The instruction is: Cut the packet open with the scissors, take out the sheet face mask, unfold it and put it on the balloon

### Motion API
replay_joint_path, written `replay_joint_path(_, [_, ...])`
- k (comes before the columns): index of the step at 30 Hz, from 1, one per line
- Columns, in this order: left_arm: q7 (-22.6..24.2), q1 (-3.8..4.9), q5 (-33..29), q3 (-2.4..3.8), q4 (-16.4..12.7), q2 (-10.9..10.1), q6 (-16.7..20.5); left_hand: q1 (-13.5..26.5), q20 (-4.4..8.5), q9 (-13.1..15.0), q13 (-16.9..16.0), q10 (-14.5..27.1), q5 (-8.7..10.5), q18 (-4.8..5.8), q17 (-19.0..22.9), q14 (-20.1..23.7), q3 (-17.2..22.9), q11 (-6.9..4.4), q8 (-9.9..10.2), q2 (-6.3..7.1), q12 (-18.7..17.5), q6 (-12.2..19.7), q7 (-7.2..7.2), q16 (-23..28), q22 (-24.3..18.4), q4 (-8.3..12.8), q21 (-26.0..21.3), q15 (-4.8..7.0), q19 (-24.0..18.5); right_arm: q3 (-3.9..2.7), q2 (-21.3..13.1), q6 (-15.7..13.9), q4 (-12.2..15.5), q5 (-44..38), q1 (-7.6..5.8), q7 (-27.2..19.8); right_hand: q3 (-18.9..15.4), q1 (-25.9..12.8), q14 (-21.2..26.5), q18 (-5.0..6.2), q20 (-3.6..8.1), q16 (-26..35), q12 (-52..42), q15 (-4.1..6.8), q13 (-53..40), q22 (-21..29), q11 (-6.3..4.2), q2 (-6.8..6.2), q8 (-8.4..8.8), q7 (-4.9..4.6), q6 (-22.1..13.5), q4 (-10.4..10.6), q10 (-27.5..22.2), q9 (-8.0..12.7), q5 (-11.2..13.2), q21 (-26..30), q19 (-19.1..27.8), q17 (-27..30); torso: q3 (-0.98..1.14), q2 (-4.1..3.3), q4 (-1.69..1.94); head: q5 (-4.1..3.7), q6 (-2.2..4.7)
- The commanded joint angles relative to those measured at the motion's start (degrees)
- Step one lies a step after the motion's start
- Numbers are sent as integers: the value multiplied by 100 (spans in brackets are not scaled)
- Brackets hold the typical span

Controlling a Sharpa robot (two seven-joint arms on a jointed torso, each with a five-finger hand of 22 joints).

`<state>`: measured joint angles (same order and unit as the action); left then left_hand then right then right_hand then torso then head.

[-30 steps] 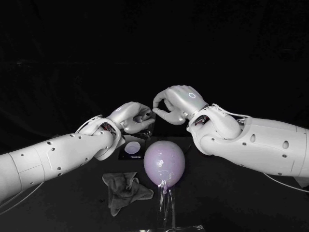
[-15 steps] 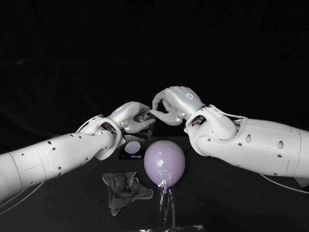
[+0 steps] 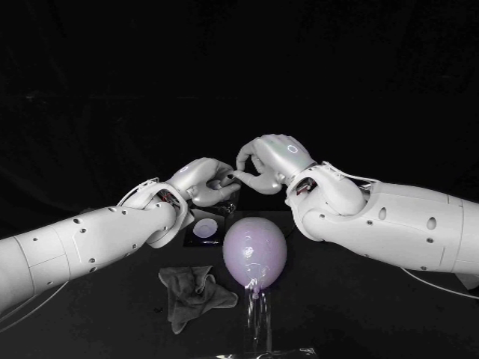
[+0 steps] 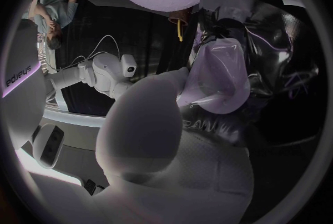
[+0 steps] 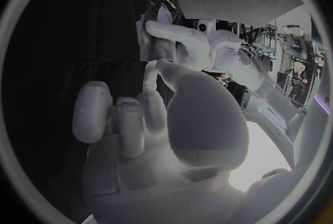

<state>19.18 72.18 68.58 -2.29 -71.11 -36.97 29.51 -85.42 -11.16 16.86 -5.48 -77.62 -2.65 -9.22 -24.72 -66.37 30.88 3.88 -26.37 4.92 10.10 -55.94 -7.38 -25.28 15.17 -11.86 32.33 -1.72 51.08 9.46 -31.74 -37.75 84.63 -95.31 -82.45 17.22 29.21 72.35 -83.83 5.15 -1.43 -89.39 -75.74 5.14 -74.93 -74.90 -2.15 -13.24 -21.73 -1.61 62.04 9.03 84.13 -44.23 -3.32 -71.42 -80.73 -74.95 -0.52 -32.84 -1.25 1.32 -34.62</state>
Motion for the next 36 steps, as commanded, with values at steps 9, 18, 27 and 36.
replay_joint_path(9, [58,22,-44,18,-44,17,3,-35,9,549,-4,-52,-19,-100,-5,30,5,-40,-15,-8,27,-35,19,-28,9,19,22,14,-16,8,17,443,-29,-239,15,151,-13,101,-603,-99,34,-33,25,34,-669,-432,-24,-142,-46,-8,-38,-105,226,-38,36,41,-4,-1442,0,0,2,-3,-12])
replay_joint_path(18, [53,22,-51,19,-43,10,3,-35,9,549,-4,-52,-19,-100,-5,30,5,-40,-15,-8,27,-35,19,-28,9,19,22,14,-16,8,-22,425,11,-236,15,129,-45,71,-602,-97,32,-29,39,29,-663,-425,-15,-154,-47,-20,-48,-91,222,-48,41,58,3,-1435,0,0,0,-4,-11])
replay_joint_path(27, [47,22,-54,19,-41,11,-3,-41,11,564,-6,-47,-19,-99,-13,41,10,-39,-19,-6,31,-27,18,-38,22,26,40,13,-32,9,-67,367,77,-185,15,26,-96,28,-601,-98,28,-28,47,20,-662,-429,-4,-156,-45,-31,-67,-61,219,-61,44,61,3,-1432,3,0,-4,-13,-11])
replay_joint_path(36, [48,22,-56,19,-37,17,-3,-41,11,564,-6,-47,-19,-99,-13,41,10,-39,-19,-6,31,-27,18,-38,22,26,40,13,-32,9,-102,456,121,-109,15,-138,-139,32,-586,-83,12,2,151,-4,-612,-390,30,-131,54,-78,-200,-40,182,-34,45,149,44,-1367,2,2,1,-21,-3])
